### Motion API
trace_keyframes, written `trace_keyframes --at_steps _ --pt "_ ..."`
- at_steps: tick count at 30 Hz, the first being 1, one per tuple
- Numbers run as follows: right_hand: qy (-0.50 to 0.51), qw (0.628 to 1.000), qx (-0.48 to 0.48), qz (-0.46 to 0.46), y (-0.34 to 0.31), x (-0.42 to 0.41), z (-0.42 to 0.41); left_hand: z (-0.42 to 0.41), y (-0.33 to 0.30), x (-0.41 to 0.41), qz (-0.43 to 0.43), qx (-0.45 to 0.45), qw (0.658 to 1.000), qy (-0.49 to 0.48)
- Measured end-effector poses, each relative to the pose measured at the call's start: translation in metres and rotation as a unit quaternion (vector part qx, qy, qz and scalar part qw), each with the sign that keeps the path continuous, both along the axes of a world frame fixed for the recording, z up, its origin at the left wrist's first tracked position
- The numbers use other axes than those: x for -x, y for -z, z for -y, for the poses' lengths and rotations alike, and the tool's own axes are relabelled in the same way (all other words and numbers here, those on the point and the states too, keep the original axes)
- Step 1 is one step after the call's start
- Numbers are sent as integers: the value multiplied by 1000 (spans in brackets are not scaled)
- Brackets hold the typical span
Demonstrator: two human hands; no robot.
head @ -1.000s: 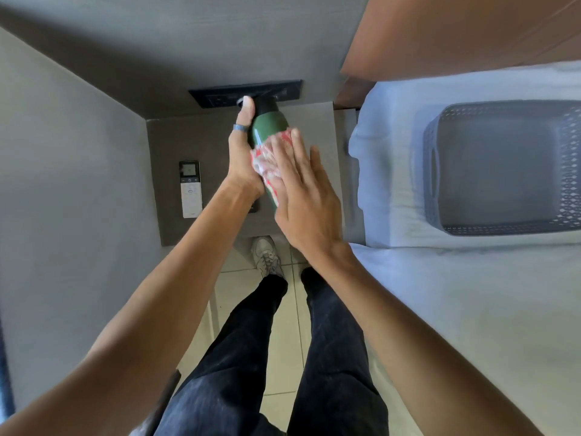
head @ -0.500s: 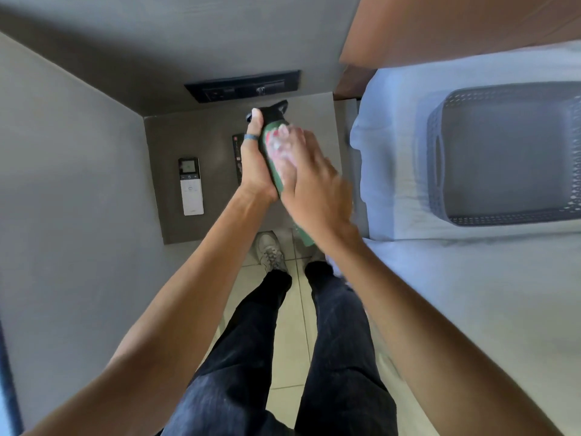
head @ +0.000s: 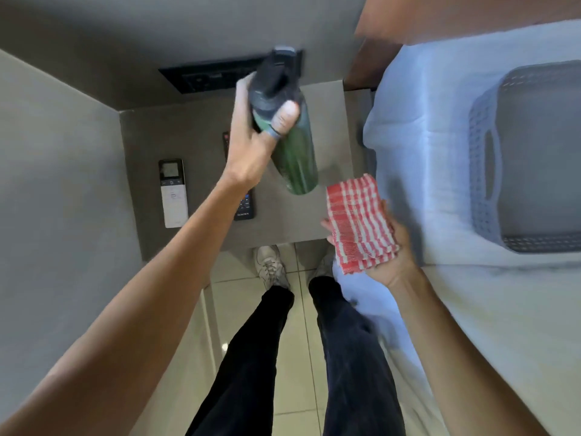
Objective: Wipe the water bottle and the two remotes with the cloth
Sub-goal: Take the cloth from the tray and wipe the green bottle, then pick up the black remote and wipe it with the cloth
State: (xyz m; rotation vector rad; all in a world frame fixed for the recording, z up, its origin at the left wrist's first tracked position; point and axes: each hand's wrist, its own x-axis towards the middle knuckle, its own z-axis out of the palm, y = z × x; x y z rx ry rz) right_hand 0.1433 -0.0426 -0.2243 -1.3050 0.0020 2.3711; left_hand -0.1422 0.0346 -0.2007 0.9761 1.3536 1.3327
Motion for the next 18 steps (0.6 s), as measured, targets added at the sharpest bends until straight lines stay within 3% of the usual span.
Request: trace_keyframes --at_steps 5,11,18 --pt "64 996 -6 -59 42 17 13 5 53 -15 -124 -50 985 109" --pt "80 996 21 -35 54 40 26 5 69 -17 -151 -72 979 118" --pt "77 995 46 -34 53 46 36 46 76 -2 -232 -17 967 108"
